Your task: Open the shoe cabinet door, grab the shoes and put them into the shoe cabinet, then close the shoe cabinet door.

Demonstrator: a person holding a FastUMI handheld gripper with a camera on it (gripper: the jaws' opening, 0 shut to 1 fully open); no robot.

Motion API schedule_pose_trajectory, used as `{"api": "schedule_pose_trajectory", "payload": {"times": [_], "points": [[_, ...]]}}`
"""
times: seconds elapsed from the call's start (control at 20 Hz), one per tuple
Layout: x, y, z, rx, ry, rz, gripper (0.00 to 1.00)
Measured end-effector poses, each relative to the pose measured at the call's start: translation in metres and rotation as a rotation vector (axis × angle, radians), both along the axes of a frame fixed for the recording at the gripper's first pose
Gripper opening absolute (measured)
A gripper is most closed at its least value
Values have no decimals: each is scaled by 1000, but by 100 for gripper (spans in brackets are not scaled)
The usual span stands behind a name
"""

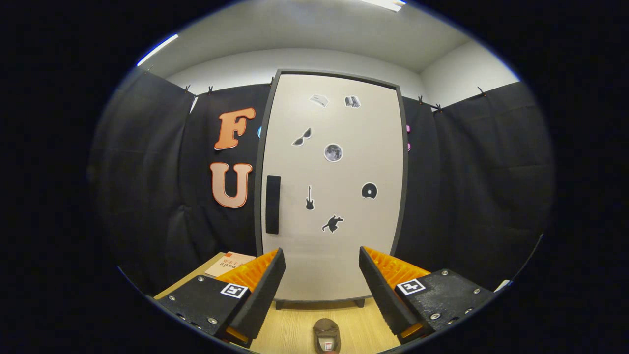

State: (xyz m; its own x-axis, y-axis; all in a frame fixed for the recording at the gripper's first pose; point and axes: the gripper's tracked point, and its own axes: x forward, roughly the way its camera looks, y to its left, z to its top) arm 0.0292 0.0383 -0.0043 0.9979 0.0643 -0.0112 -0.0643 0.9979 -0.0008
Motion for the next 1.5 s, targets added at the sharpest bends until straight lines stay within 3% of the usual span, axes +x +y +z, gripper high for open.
{"api": "schedule_pose_trajectory", "payload": {"times": [0.55,1.15,1.25,1.4,1.5], "points": [[101,75,2,87,20,77,94],[178,109,17,87,-19,45,94],[182,112,22,97,-25,34,84],[185,112,21,81,-10,10,43],[184,112,21,79,-8,10,37]]}}
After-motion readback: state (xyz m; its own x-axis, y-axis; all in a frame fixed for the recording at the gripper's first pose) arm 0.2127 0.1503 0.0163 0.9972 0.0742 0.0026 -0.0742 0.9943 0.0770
